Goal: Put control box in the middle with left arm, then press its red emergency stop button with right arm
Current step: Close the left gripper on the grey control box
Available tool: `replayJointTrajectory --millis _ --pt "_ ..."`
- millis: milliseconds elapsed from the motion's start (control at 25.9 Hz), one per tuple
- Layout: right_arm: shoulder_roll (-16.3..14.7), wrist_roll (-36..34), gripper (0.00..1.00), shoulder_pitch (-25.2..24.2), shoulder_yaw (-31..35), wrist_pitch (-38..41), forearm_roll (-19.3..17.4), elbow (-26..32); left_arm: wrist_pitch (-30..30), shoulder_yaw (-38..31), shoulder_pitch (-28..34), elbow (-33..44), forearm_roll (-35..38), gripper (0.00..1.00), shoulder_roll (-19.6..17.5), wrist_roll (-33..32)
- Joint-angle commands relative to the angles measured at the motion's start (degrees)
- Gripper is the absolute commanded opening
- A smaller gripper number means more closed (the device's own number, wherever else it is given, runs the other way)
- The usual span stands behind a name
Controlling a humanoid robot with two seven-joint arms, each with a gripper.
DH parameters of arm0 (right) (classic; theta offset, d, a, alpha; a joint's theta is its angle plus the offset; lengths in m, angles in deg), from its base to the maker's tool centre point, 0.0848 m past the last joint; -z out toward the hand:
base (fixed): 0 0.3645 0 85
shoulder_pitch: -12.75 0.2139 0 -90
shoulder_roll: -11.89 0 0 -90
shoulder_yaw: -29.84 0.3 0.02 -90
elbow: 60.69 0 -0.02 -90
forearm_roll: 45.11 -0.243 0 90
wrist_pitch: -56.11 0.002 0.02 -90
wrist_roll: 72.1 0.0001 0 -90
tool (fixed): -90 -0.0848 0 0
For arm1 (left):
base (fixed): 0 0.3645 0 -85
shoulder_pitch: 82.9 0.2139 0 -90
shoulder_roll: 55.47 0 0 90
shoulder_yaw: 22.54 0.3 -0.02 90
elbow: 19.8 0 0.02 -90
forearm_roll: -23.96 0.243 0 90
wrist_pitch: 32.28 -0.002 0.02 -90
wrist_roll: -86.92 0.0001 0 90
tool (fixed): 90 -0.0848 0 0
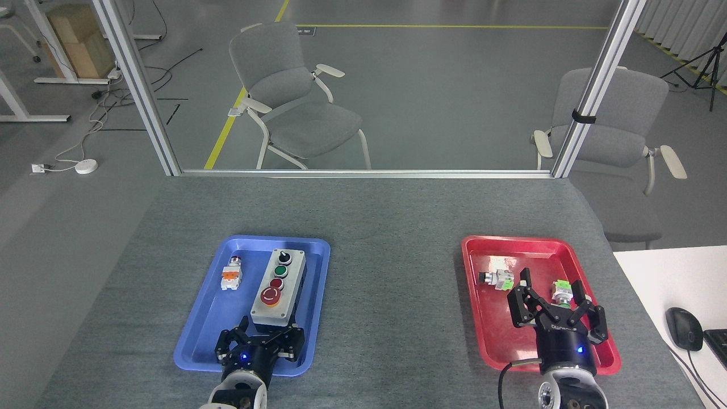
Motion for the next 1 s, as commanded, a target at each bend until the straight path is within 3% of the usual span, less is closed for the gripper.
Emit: replayJointTrajectory --millis 0,502,773,850,966 --pt "-0.07 0.01 0.99 0.07 0.16 -0.06 0.0 -0.09 -0.09 -0.01 -2.47 -3.83 -0.11 0.99 -0.1 0.17" --pt "-0.68 0.01 0.99 -0.02 0.24 -0.06 0.0 -0.26 0.35 -0.01 -8.89 -12.53 -0.46 0.99 0.61 0.61" --pt "-0.68 0.01 0.99 -0.02 0.24 -0.06 0.0 -0.26 2.02 0.25 -10.12 -13.06 -0.55 0.98 0.61 2.55" --pt "-0.68 0.01 0.99 -0.11 0.24 -0.15 0.0 -0.35 3.17 0.34 -10.03 -13.15 -0.55 0.87 0.52 2.64" --pt "-0.6 0.01 0.99 -0.19 0.24 -0.15 0.0 -0.35 5.89 0.34 -10.03 -13.15 -0.55 0.57 0.17 2.64"
